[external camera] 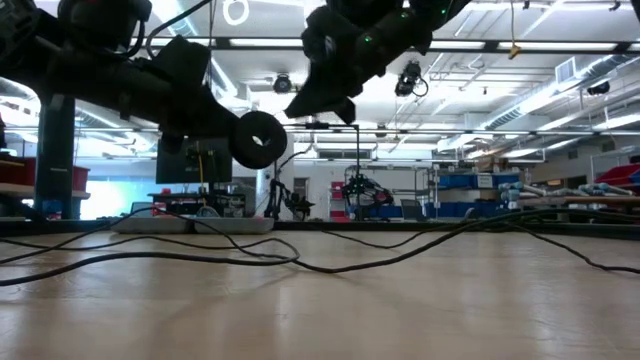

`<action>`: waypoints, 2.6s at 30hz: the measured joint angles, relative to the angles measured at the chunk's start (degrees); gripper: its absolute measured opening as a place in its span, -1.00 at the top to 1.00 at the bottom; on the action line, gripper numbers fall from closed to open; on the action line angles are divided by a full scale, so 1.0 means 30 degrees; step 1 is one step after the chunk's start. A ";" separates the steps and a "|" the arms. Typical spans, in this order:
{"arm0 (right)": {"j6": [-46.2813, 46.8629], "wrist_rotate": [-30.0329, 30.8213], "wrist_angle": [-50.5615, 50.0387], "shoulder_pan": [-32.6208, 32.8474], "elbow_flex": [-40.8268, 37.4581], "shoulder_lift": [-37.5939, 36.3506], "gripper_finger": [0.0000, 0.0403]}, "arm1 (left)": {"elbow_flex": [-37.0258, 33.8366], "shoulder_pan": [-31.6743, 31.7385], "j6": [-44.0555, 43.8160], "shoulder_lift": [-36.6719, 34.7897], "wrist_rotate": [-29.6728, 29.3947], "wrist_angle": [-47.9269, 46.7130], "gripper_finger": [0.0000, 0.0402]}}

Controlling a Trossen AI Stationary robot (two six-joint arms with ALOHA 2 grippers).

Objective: Coil cords
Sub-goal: Coil the black wire onto the spool

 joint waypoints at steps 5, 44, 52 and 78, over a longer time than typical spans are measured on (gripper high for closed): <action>-0.0320 -0.0015 -0.1615 -0.0049 -0.0112 -0.0033 0.94 | -0.0011 0.0000 -0.0049 0.0000 0.0913 0.0569 1.00; 0.1151 0.9293 -1.9415 0.2659 -0.4510 0.0070 0.61 | -0.0058 0.0073 -0.1506 -0.0031 -0.0363 0.1698 1.00; 0.1760 1.2488 -1.4972 0.3211 -0.7091 -0.3048 0.62 | -0.0058 0.0073 -0.1950 -0.0037 -0.0437 0.1698 1.00; 0.8309 1.0977 1.1128 0.4031 -2.1740 -1.3315 0.77 | -0.0036 0.0073 -0.1933 -0.0044 -0.0558 0.2848 1.00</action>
